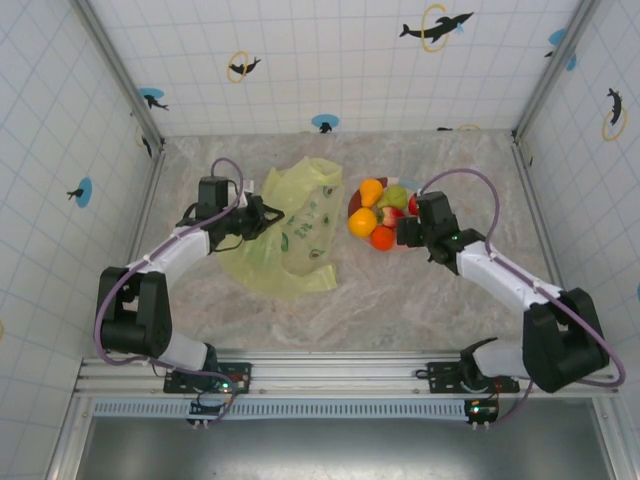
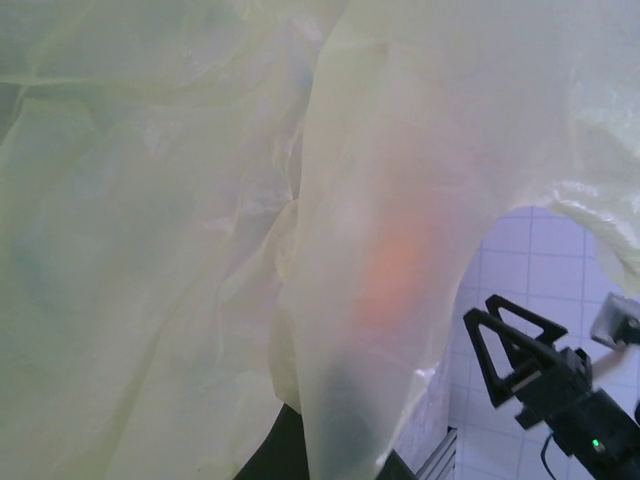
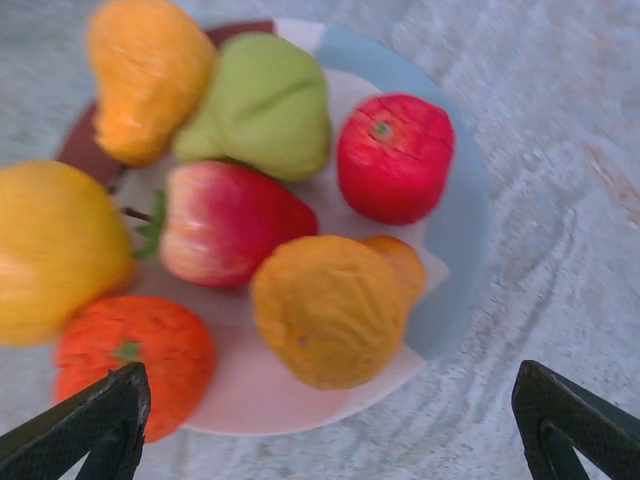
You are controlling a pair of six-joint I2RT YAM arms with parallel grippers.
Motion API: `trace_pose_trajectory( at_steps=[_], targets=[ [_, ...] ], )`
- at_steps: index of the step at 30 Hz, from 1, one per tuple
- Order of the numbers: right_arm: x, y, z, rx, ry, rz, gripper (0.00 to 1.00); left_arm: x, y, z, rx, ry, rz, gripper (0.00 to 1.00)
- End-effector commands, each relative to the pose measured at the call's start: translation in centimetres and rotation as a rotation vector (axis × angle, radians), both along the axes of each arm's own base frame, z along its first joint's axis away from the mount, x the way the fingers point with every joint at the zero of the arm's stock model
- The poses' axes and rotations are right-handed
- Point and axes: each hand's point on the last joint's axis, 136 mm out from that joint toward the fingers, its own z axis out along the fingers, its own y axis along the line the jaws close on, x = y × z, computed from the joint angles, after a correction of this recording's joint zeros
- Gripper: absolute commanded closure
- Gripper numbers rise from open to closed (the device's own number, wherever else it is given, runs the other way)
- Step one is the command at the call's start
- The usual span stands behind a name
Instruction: Place the fruits into the plastic bag
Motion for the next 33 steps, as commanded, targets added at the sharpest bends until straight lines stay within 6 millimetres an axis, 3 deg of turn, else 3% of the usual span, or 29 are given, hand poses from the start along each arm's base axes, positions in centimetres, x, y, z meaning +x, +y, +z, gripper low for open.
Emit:
trace_pose_trajectory(
  at_steps=[1,12,25,33],
  targets=[
    [0.8,-0.3,-0.7,-0.028,0.063,0.002,0.04,-0.2,0.1,-0.4,-0.006,-0.002,-0.016,1.0],
    [2.9,-0.2,-4.3,-0.143,0.194,0.011,0.05,-0.3,0.5,-0.4,-0.013,0.003,-0.012,1.0],
    [4.8,-0.1,-6.0,-0.241,0.227,0.026,0.12,-0.4,0.5,-0.5,-0.024,0.013,-0.015,1.0],
    [4.9,0.0,-6.2,-0.27,0.231,0.033,0.23,-0.4,0.5,-0.5,-0.028,0.016,-0.017,1.0]
  ],
)
